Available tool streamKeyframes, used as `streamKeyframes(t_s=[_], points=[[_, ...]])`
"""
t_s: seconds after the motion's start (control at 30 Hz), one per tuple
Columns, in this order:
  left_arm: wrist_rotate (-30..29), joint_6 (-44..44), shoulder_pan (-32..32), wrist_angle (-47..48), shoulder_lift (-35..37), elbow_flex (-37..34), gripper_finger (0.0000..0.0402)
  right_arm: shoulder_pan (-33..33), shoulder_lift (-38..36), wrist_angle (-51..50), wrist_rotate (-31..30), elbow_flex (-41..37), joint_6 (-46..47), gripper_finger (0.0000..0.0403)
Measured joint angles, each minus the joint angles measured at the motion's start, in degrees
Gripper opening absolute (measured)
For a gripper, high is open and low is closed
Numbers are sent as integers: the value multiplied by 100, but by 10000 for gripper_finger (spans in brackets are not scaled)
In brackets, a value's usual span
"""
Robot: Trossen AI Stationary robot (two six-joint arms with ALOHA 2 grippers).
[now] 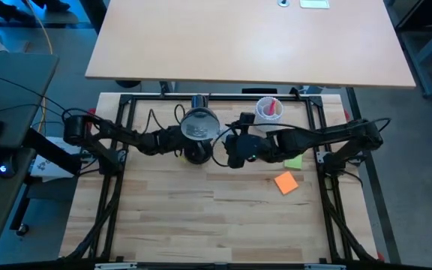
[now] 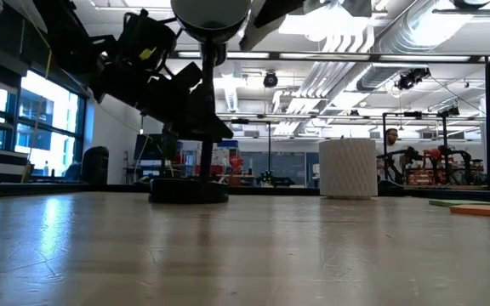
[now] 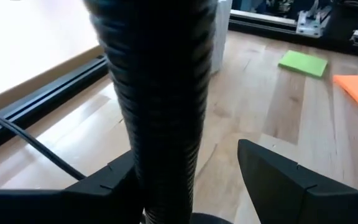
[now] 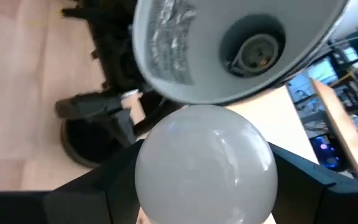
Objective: Screw lightbulb
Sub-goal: Insert the white lightbulb into the black lamp
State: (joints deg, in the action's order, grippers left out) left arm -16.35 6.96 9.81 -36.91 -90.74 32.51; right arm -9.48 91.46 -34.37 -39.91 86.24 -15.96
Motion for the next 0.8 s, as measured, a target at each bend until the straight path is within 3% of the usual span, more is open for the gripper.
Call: streamKeyframes(t_s=[0.37,0.7,0.8], points=[[-932,-349,-401,283,157,0,227,-161,-359,-1523,151,-199,738,264],[-994,-741,-429,1994,1235,4,227,168,-1599,645,457,-2454,905,264],[-999,-930,-417,2073,1318,2,227,173,-1906,1228,459,-2970,994,264]])
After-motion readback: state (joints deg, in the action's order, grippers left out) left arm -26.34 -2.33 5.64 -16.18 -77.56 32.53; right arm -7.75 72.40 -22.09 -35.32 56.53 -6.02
